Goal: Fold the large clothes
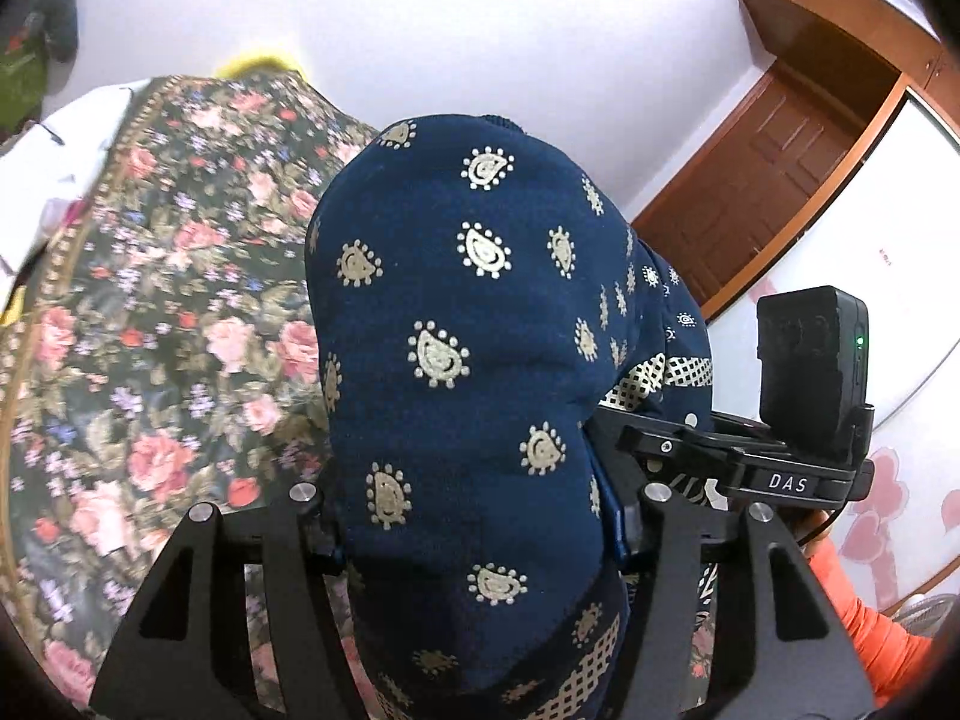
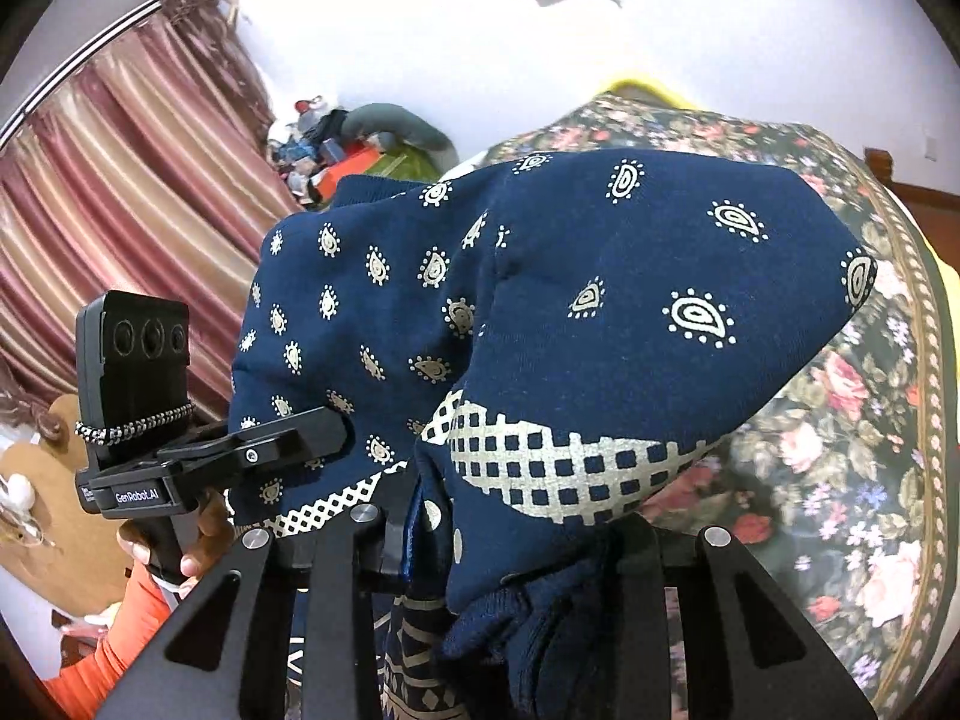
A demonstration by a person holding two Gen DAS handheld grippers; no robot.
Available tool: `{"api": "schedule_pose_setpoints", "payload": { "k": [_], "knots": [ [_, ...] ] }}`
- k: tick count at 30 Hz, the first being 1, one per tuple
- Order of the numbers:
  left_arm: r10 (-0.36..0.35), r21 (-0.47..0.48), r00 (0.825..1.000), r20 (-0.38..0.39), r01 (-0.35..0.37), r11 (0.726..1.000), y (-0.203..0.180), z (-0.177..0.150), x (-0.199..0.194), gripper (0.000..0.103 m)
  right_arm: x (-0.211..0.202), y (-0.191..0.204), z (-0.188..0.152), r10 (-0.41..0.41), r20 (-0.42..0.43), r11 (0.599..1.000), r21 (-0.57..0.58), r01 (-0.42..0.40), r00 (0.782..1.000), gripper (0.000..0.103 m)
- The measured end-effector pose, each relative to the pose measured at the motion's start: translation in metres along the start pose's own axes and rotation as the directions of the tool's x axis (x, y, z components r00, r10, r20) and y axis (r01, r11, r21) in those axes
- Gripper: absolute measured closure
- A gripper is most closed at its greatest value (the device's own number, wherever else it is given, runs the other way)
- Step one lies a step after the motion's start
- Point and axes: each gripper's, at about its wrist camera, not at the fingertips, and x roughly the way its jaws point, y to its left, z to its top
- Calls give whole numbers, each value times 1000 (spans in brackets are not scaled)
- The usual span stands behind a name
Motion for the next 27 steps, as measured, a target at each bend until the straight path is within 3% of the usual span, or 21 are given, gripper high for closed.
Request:
{"api": "schedule_pose_setpoints", "payload": {
  "k": [5, 12, 23, 27],
  "knots": [
    [35, -22, 999, 21, -34, 999, 18, -11, -34, 44, 6, 36, -1, 23, -23, 999, -30, -24, 999, 73],
    [84, -98, 996, -14, -85, 992, 72, -37, -47, 44, 6, 38, 0, 51, -107, 999, 7, -50, 993, 73],
    [93, -259, 982, -164, -134, 956, 173, -84, 8, 44, 109, 5, -35, 0, -320, 996, 86, 29, 947, 73],
    [85, -300, 975, -207, -146, 943, 202, -99, 29, 42, 132, -3, -46, -38, -361, 996, 59, 64, 932, 70]
  ]
}}
